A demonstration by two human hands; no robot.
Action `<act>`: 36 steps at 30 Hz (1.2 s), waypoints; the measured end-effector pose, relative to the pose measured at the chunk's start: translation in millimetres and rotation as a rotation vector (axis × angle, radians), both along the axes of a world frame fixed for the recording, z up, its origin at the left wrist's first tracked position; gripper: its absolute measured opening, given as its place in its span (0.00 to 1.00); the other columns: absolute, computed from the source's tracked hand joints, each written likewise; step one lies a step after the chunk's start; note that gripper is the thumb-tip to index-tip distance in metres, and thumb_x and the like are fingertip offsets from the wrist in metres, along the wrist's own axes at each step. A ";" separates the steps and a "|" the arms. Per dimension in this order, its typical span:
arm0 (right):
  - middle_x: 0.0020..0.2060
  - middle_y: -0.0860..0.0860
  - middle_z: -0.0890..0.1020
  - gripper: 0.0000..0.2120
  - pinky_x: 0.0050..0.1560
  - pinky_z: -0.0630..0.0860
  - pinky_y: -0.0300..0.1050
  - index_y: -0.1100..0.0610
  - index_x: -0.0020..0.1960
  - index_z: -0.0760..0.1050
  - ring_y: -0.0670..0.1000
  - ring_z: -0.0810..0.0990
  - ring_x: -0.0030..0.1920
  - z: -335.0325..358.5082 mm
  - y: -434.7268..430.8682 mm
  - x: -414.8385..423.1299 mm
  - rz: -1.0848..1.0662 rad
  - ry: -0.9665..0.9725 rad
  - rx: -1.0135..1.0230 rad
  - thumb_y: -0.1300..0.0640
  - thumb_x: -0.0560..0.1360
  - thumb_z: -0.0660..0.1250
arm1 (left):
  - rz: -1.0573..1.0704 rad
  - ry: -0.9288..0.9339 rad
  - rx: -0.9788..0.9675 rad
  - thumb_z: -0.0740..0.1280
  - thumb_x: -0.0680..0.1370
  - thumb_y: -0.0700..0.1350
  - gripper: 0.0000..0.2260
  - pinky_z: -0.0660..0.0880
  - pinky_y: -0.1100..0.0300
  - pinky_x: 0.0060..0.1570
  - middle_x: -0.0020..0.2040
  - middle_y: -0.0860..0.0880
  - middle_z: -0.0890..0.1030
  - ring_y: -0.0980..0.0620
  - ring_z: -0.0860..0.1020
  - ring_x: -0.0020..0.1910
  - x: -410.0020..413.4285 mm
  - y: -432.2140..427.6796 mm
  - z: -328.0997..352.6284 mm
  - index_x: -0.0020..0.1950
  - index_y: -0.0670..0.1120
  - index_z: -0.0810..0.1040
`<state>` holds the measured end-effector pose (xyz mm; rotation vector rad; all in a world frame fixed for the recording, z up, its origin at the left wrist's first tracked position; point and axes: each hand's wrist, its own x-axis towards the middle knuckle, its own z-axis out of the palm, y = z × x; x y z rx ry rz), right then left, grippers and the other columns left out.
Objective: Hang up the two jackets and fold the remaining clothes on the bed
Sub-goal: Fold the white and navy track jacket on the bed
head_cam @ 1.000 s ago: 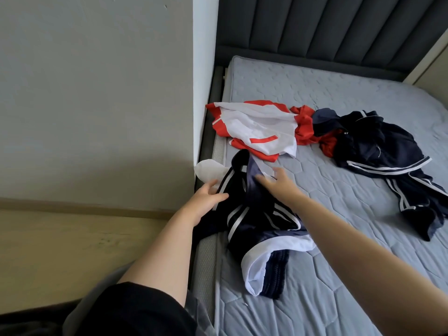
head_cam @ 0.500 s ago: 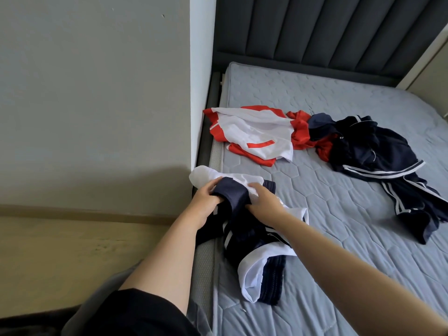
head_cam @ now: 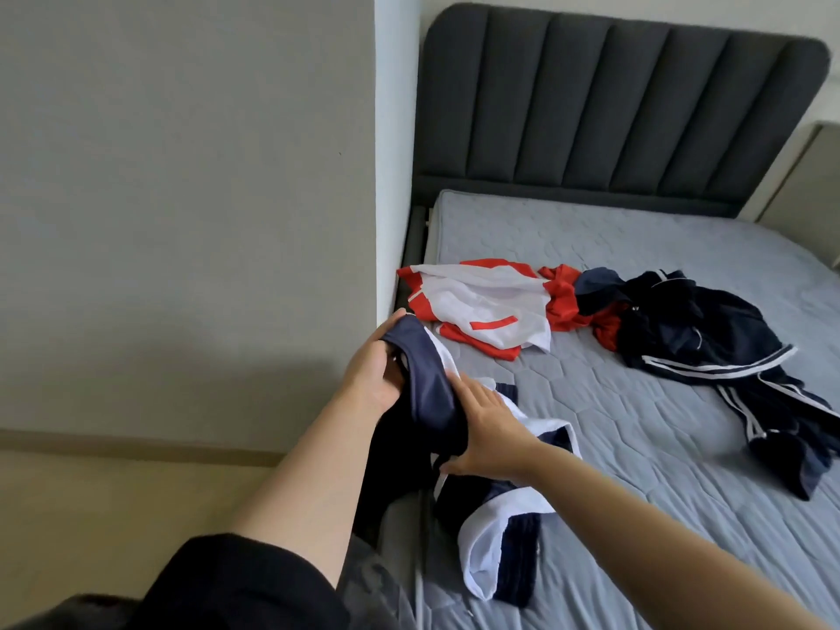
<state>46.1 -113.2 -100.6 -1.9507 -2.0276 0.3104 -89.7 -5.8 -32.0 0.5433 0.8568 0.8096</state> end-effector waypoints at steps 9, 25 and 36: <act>0.65 0.47 0.71 0.33 0.55 0.71 0.42 0.43 0.72 0.58 0.50 0.72 0.63 81.9 33.8 -77.9 -0.021 0.335 0.253 0.56 0.71 0.67 | 0.207 -0.143 0.241 0.62 0.79 0.43 0.18 0.77 0.60 0.33 0.33 0.45 0.82 0.47 0.80 0.34 -76.4 -26.7 98.9 0.32 0.45 0.83; 0.69 0.55 0.66 0.37 0.67 0.64 0.47 0.60 0.72 0.61 0.57 0.66 0.67 204.4 39.0 -265.3 0.428 0.077 0.681 0.48 0.69 0.71 | 0.744 -0.252 0.526 0.52 0.76 0.28 0.18 0.72 0.60 0.33 0.35 0.45 0.74 0.48 0.71 0.33 -274.2 -53.3 244.8 0.43 0.46 0.77; 0.39 0.52 0.79 0.08 0.35 0.70 0.43 0.58 0.49 0.76 0.54 0.74 0.37 260.3 54.3 -349.1 0.383 0.408 0.607 0.64 0.74 0.60 | 0.736 -0.152 0.703 0.49 0.78 0.29 0.21 0.73 0.56 0.48 0.44 0.44 0.77 0.47 0.76 0.42 -362.9 -86.6 295.5 0.61 0.43 0.75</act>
